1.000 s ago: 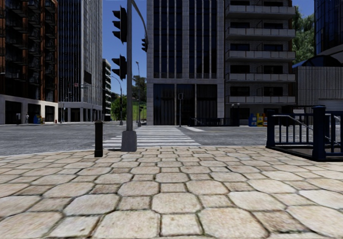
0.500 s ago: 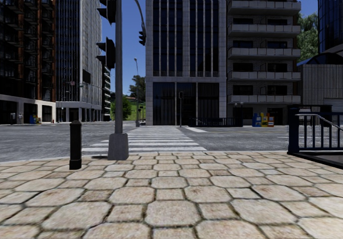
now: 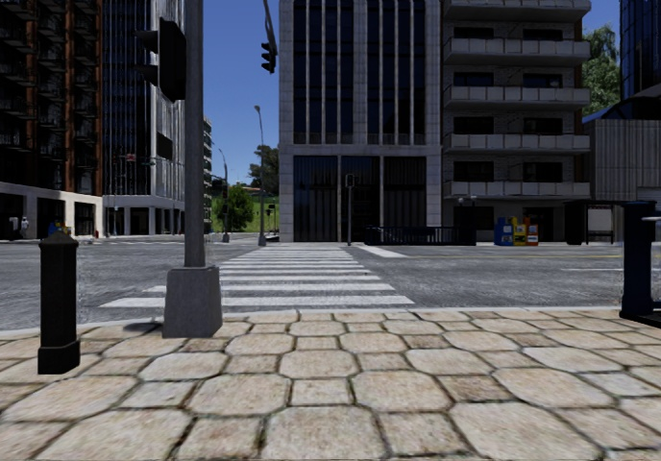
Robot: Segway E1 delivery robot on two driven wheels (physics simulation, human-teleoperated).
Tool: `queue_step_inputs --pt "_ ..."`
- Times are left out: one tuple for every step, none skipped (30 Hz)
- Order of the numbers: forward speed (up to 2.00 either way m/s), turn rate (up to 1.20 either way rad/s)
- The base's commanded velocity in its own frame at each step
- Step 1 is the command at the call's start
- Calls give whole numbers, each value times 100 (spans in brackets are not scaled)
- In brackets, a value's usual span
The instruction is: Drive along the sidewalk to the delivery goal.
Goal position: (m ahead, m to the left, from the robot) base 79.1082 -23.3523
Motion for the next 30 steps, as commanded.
queue_step_inputs --pt "197 0" --pt "197 0" --pt "197 0" --pt "197 0" --pt "197 0" --pt "197 0" --pt "197 0" --pt "197 0" --pt "197 0" --pt "197 0" --pt "197 0" --pt "197 0" --pt "197 0" --pt "197 0" --pt "197 0" --pt "197 0" --pt "197 0" --pt "197 0" --pt "197 0" --pt "197 0" --pt "197 0" --pt "197 0" --pt "197 0" --pt "197 0" --pt "197 3" --pt "197 11" --pt "197 13" --pt "197 14" --pt "197 14" --pt "197 14"
